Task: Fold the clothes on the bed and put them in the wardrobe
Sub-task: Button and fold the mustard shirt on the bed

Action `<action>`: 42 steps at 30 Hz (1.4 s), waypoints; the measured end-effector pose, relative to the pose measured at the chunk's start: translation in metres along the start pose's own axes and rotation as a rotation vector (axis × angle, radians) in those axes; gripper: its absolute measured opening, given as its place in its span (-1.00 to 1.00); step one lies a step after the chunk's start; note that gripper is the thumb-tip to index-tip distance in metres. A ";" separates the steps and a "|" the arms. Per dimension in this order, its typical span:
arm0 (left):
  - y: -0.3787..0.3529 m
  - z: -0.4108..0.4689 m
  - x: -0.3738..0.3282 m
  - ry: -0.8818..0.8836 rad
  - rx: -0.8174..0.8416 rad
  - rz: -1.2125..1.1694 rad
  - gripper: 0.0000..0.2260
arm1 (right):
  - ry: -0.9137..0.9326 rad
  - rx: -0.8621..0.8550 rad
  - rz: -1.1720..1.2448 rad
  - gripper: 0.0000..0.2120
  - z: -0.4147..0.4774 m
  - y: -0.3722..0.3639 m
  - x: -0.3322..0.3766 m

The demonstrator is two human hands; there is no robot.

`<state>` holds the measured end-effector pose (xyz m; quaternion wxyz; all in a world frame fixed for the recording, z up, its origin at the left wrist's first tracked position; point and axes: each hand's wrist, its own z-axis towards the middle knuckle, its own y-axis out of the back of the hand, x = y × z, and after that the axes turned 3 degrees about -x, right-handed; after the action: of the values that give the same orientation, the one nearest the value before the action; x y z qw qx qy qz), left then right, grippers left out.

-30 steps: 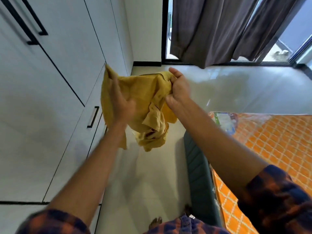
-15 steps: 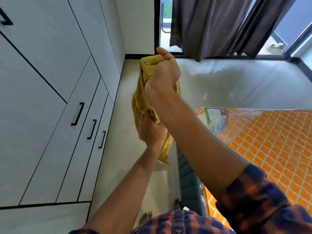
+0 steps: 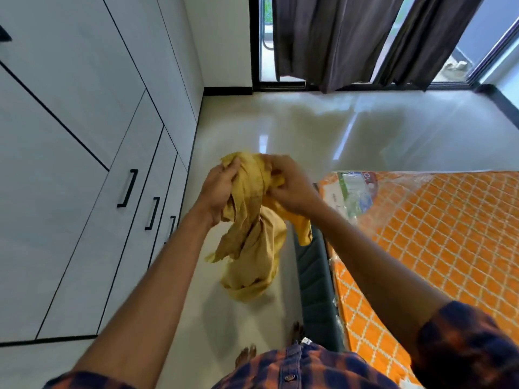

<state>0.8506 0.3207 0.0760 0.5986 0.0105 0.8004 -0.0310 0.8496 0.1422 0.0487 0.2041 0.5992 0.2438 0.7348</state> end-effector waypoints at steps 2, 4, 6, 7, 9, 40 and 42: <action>0.002 0.003 -0.007 -0.030 0.036 0.191 -0.67 | 0.184 0.043 0.066 -0.32 -0.023 -0.020 0.006; 0.009 0.003 -0.015 -0.073 0.070 0.309 -0.65 | 0.213 0.026 0.148 -0.21 -0.029 -0.025 0.012; 0.016 0.003 -0.021 -0.045 0.107 0.315 -0.61 | 0.232 0.013 0.161 -0.15 -0.030 -0.023 0.017; 0.019 0.003 -0.024 -0.007 0.138 0.283 -0.58 | 0.265 0.009 0.136 -0.13 -0.029 -0.023 0.018; 0.023 0.000 -0.024 0.111 0.210 0.180 -0.55 | 0.347 0.003 0.012 -0.14 -0.031 -0.024 0.023; 0.053 -0.038 0.135 -0.245 0.261 0.416 -0.36 | -0.099 -0.451 0.363 -0.83 -0.021 0.024 0.081; 0.041 -0.030 0.123 -0.307 0.222 0.534 -0.45 | -0.111 -0.428 0.369 -0.80 -0.024 0.031 0.084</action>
<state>0.7887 0.3606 -0.0350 0.6946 0.2806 0.6613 0.0390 0.8094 0.1646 0.1285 0.2019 0.6161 -0.0418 0.7602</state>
